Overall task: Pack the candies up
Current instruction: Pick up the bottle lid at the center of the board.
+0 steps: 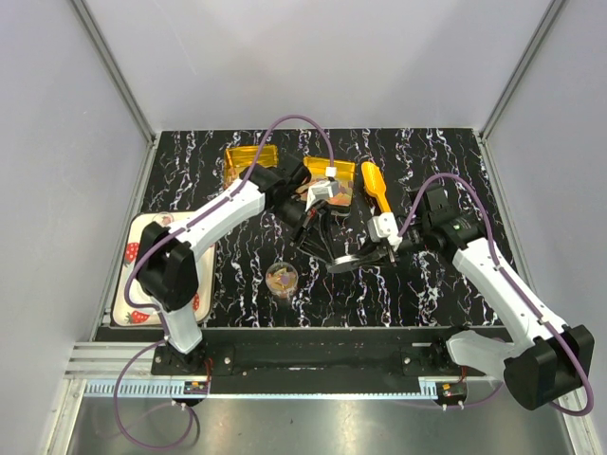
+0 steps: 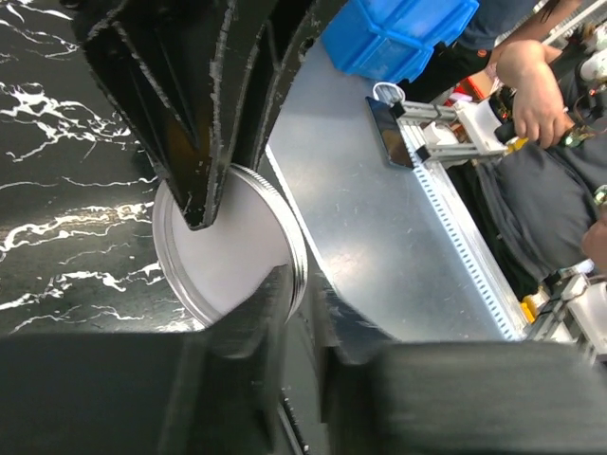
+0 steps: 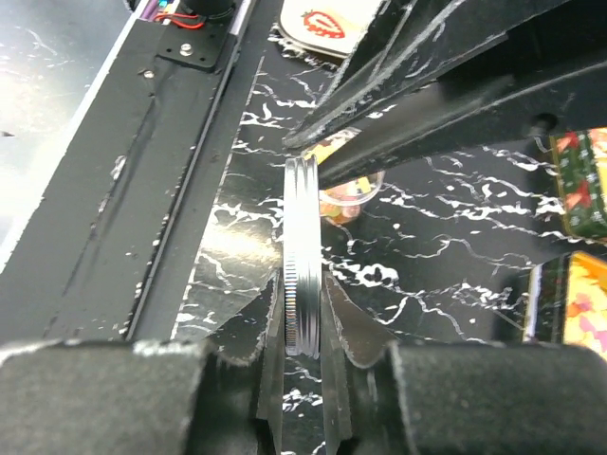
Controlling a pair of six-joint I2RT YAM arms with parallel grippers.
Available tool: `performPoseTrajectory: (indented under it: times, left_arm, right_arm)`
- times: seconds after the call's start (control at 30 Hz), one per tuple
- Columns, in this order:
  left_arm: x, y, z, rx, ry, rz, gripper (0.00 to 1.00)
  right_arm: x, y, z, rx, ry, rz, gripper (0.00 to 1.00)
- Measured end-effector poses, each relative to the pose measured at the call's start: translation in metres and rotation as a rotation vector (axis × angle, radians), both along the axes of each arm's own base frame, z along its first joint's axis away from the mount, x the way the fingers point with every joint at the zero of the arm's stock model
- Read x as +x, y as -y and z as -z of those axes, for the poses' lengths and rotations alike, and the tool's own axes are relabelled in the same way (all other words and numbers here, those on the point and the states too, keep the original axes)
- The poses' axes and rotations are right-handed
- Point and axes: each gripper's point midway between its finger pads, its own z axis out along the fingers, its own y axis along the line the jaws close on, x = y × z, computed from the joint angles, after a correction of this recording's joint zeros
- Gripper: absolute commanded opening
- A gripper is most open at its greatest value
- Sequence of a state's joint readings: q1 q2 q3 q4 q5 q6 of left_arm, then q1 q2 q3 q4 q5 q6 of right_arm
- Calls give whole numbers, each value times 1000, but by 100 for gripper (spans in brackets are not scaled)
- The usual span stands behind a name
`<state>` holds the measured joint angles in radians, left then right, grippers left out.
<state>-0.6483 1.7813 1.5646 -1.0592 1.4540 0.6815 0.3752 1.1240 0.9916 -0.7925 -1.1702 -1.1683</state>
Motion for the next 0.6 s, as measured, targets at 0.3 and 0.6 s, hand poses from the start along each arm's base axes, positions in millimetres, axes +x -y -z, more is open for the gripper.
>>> performPoseTrajectory:
  times: [0.3,0.6]
  left_arm:
    - [22,-3,6,63,42,-67,72]
    - [41,-10,43,212,275,-277,77]
  right_arm:
    - [-8,4,-4,-21,-36,-5,10]
    - [5,-6,0,-58,-289,71,9]
